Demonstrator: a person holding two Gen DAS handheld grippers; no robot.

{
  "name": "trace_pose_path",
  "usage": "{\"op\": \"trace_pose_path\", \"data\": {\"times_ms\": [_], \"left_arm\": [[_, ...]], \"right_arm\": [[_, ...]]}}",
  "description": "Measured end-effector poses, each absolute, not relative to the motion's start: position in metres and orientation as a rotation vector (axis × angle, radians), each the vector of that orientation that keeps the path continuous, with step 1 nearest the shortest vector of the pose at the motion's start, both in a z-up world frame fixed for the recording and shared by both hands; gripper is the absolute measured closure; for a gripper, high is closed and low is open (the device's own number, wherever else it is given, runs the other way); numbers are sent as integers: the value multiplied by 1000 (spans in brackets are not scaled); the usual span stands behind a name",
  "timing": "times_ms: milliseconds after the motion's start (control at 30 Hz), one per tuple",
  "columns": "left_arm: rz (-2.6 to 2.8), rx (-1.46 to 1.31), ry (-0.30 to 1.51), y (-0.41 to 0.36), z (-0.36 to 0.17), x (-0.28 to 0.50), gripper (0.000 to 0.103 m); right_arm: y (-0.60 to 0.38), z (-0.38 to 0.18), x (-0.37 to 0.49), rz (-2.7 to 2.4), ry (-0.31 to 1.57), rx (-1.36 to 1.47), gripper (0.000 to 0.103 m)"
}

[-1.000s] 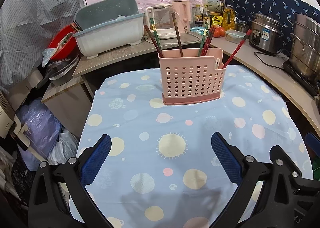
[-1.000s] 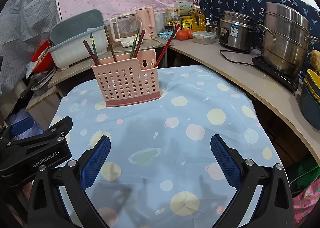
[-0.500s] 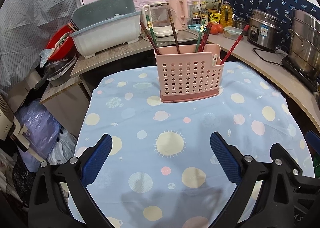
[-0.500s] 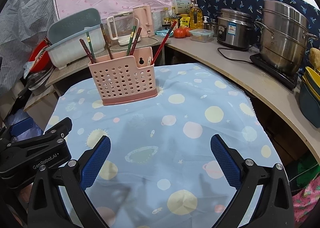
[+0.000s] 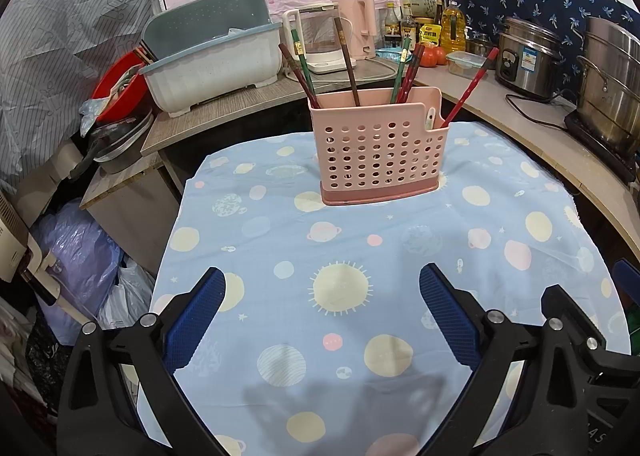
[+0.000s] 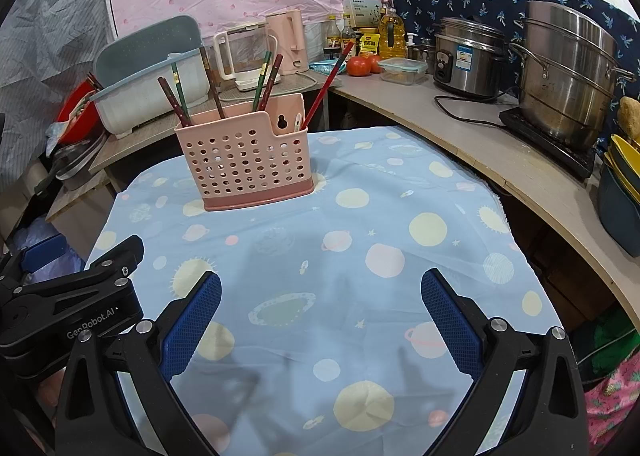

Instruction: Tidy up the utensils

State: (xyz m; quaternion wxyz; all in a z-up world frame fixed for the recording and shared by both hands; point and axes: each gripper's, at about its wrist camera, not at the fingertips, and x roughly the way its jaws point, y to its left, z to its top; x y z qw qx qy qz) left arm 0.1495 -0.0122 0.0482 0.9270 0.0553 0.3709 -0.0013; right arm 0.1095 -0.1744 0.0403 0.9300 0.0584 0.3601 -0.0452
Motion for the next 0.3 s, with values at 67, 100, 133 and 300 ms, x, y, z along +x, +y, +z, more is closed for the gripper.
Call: {"op": "trace_pose_path", "data": {"times_ms": [67,100,133,300], "left_arm": [[-4,110,765,-12,48,150,10],[-4,105,775,-11,47,151,10],[-1,98,782,-11,45,152,10],[-1,107,772,-12,42,151,10]], "right_arm": [[-176,40,109,-95,737,120,6],[-176,40,110,-97,735,120,6],[-177,39,110,-101,733,119,6],[-178,37,110,-112,744,110,6]]}}
